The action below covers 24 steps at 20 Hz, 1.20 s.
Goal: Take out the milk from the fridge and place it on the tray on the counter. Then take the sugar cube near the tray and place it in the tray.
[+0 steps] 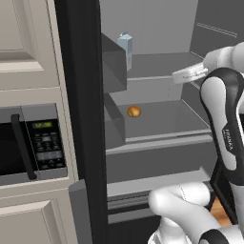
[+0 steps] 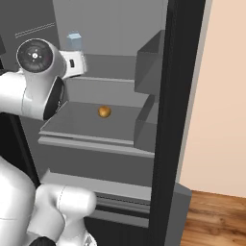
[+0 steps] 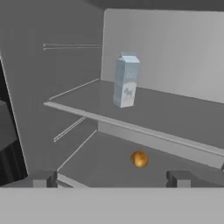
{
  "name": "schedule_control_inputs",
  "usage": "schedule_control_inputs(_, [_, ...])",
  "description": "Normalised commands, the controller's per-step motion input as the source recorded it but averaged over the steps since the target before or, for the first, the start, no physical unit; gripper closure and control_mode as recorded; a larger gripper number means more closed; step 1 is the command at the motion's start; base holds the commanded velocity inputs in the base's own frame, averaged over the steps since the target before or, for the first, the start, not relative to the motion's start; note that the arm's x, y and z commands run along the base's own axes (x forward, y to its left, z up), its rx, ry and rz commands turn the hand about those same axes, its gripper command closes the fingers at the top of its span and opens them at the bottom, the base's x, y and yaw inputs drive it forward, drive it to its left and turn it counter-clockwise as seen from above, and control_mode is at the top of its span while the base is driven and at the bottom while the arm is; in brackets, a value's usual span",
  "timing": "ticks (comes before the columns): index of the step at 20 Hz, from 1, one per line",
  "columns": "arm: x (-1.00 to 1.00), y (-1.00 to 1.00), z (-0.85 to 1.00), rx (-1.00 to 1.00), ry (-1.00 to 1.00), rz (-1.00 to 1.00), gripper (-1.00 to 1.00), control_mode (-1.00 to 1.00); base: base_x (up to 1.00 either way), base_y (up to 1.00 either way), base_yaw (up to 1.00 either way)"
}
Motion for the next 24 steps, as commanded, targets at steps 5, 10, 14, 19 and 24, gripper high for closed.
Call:
schedule_control_inputs(5, [0.33, 0.01, 0.18, 0.20, -0.02, 0.11, -1.00, -1.00, 0.00, 0.00, 0.00])
schedule_control_inputs(10, [0.41, 0.29, 0.17, 0.04, 0.02, 0.04, -1.00, -1.00, 0.00, 0.00, 0.00])
schedule_control_inputs(14, [0.47, 0.34, 0.07, 0.00, 0.03, 0.00, -1.00, -1.00, 0.00, 0.00, 0.00])
schedule_control_inputs(19, [0.54, 0.20, 0.00, -0.01, 0.00, 0.00, -1.00, -1.00, 0.00, 0.00, 0.00])
schedule_control_inputs(24, [0.54, 0.00, 0.00, 0.00, 0.01, 0.00, -1.00, -1.00, 0.00, 0.00, 0.00])
